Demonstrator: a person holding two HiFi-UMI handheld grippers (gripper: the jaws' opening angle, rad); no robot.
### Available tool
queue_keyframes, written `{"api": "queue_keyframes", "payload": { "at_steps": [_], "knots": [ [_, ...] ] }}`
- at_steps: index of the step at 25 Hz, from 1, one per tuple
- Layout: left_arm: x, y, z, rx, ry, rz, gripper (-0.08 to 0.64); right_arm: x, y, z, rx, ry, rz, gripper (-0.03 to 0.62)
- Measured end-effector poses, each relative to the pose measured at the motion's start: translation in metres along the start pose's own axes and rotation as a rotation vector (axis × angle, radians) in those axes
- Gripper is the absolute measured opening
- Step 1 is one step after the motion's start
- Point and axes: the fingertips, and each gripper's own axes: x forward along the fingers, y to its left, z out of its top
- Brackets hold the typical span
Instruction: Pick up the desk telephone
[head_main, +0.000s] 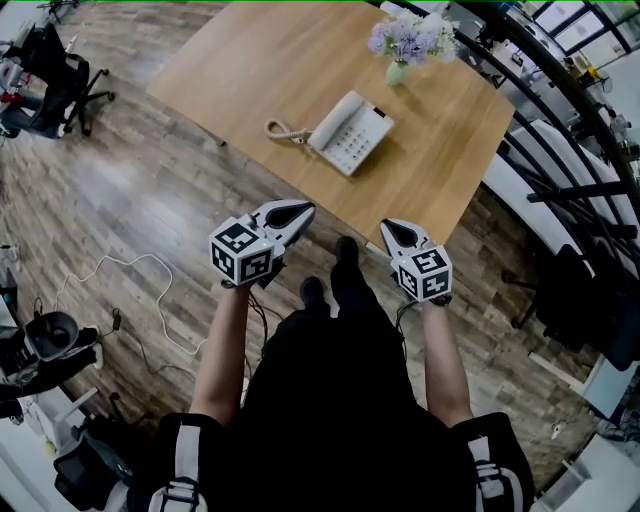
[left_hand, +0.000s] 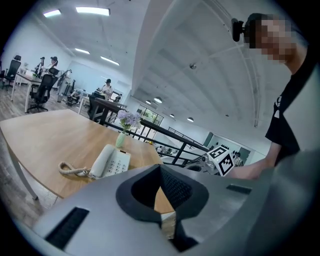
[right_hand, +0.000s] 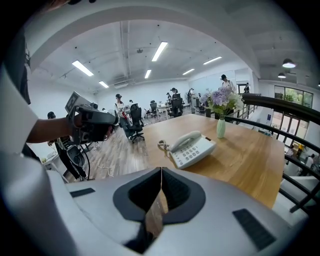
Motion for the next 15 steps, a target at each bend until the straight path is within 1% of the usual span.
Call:
{"api": "queue_keyframes", "payload": {
  "at_steps": [6,9,15],
  "knots": [
    [0.017,0.015,0.011,-0.003,0.013,0.024,0.020,0.015,-0.022,0.009,0.009,0.008,0.018,0.025],
    [0.022,0.025,0.012,0.016,0.025,0.042,0.020,0.029,-0.029,0.010,0.007,0.021,0.042,0.025],
    [0.023,0.039,0.011,0.005,0.047,0.096,0.020,0.056,-0.037,0.013,-0.042,0.068,0.094,0.025]
  ]
}}
